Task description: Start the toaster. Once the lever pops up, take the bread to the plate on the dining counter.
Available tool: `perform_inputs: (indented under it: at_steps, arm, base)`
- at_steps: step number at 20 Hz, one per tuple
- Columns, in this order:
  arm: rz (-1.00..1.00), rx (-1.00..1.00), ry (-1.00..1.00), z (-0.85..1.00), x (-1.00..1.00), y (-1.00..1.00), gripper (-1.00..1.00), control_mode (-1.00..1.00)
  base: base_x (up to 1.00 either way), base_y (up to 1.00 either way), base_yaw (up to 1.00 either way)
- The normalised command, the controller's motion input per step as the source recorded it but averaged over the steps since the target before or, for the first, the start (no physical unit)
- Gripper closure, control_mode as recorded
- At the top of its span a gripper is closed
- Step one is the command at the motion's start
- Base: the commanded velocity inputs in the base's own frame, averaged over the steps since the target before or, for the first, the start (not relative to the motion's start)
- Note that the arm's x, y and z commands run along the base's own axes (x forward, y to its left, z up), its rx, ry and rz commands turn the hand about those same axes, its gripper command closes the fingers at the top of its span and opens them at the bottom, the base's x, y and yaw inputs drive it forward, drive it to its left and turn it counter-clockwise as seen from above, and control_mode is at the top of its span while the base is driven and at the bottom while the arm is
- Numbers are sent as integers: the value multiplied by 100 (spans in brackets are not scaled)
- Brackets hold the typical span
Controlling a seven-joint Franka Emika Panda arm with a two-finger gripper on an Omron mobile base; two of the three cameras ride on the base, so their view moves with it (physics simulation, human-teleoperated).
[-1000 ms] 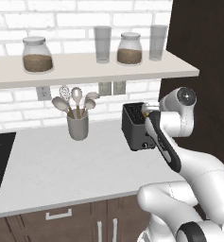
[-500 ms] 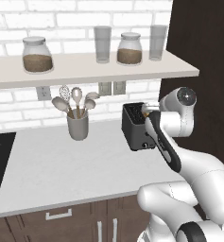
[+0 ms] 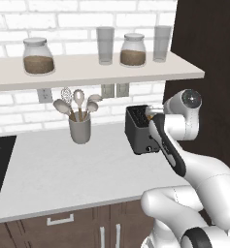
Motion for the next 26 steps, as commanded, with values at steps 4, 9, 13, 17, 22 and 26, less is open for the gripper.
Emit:
perform_inputs:
  at_steps: [4,9,13,17,22,26]
  arm:
    - [0,0,0,0,0,0,-100,-100]
    - [0,0,0,0,0,0,-100,-100]
    - [0,0,0,0,0,0,-100,-100]
    - [0,0,0,0,0,0,-100,-100]
    - [0,0,0,0,0,0,-100,-100]
    - [0,0,0,0,0,0,-100,-100]
  base:
    - [0,0,0]
    - [0,0,0]
    - [0,0,0]
    - [0,0,0]
    - [0,0,0]
    - [0,0,0]
